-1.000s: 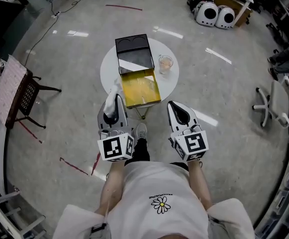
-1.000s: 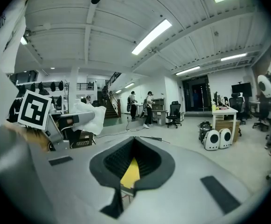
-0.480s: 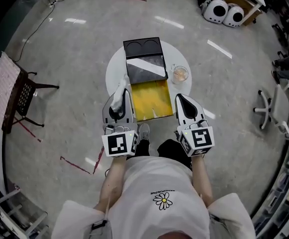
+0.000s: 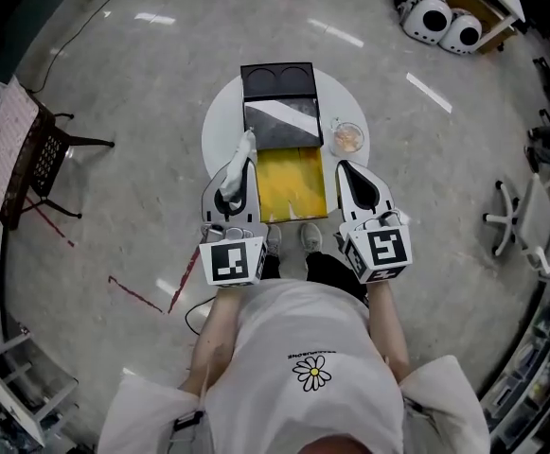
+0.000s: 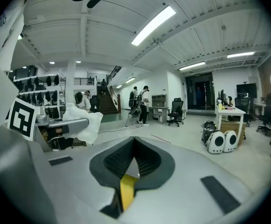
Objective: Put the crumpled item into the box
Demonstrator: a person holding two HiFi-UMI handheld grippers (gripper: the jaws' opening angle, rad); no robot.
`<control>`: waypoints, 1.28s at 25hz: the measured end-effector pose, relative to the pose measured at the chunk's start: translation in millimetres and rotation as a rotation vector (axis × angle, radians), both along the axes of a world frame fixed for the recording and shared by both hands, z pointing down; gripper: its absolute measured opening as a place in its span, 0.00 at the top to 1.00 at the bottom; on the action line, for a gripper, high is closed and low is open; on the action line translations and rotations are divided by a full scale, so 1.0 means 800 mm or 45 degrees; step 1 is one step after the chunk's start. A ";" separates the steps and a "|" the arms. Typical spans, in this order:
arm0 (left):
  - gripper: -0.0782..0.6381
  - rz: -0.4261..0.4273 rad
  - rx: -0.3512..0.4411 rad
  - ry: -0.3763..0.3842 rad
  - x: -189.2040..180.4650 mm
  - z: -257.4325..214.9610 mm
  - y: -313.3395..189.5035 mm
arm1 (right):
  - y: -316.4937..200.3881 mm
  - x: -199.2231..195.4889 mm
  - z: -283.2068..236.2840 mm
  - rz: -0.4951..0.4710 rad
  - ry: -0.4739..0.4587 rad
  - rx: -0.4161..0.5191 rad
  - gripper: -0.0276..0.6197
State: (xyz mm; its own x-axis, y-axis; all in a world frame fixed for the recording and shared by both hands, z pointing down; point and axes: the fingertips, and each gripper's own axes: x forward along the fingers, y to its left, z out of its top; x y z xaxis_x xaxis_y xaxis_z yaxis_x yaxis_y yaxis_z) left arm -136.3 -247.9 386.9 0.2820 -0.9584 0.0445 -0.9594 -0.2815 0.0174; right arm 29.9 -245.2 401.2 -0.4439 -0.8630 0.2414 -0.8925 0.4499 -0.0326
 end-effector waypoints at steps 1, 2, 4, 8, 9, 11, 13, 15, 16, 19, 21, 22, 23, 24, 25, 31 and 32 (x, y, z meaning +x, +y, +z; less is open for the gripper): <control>0.84 -0.014 0.005 0.002 0.002 0.001 0.000 | -0.002 0.001 0.002 -0.016 -0.004 -0.002 0.95; 0.85 -0.029 0.003 0.002 0.003 0.003 0.001 | -0.003 0.003 0.003 -0.028 -0.009 -0.005 0.95; 0.84 -0.051 -0.007 -0.011 0.006 0.007 0.003 | -0.004 0.009 0.007 -0.043 -0.019 -0.013 0.95; 0.84 -0.040 -0.032 -0.076 0.020 0.015 0.004 | -0.006 0.018 0.014 -0.058 -0.035 -0.035 0.95; 0.84 -0.028 -0.037 -0.109 0.025 0.016 0.004 | -0.006 0.020 0.015 -0.060 -0.036 -0.038 0.95; 0.84 0.002 -0.040 -0.198 0.035 0.019 0.004 | -0.006 0.023 0.017 -0.062 -0.034 -0.043 0.95; 0.84 0.028 -0.045 -0.283 0.044 0.026 0.001 | -0.006 0.026 0.017 -0.061 -0.032 -0.047 0.95; 0.84 0.051 -0.058 -0.405 0.054 0.036 -0.005 | -0.006 0.029 0.018 -0.059 -0.027 -0.051 0.95; 0.84 0.069 -0.069 -0.485 0.059 0.043 -0.010 | -0.005 0.030 0.018 -0.056 -0.024 -0.053 0.95; 0.84 0.175 -0.093 -0.699 0.080 0.070 -0.023 | -0.003 0.036 0.020 -0.047 -0.011 -0.060 0.95; 0.84 0.286 -0.122 -0.808 0.096 0.098 -0.028 | 0.000 0.040 0.023 -0.039 -0.003 -0.072 0.95; 0.84 0.350 -0.142 -0.863 0.105 0.115 -0.029 | 0.002 0.043 0.025 -0.033 0.001 -0.080 0.95; 0.84 0.414 -0.162 -0.929 0.113 0.135 -0.030 | 0.004 0.045 0.028 -0.027 0.005 -0.089 0.95; 0.84 0.470 -0.182 -1.000 0.119 0.155 -0.030 | 0.007 0.047 0.030 -0.020 0.009 -0.098 0.95; 0.84 0.517 -0.204 -1.067 0.123 0.176 -0.030 | 0.010 0.050 0.031 -0.012 0.013 -0.105 0.95; 0.84 0.690 -0.353 -1.284 0.131 0.267 -0.033 | 0.023 0.069 0.038 0.040 0.028 -0.136 0.95; 0.84 0.713 -0.372 -1.331 0.131 0.280 -0.034 | 0.025 0.072 0.040 0.050 0.030 -0.140 0.95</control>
State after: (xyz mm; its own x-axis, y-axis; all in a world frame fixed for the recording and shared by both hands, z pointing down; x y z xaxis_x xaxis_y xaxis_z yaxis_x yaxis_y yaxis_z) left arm -31.3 -275.1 610.8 0.3517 -0.6319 0.6907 -0.2964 -0.7750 -0.5581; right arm 87.6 -225.6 433.1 -0.4033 -0.8472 0.3458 -0.9105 0.4094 -0.0588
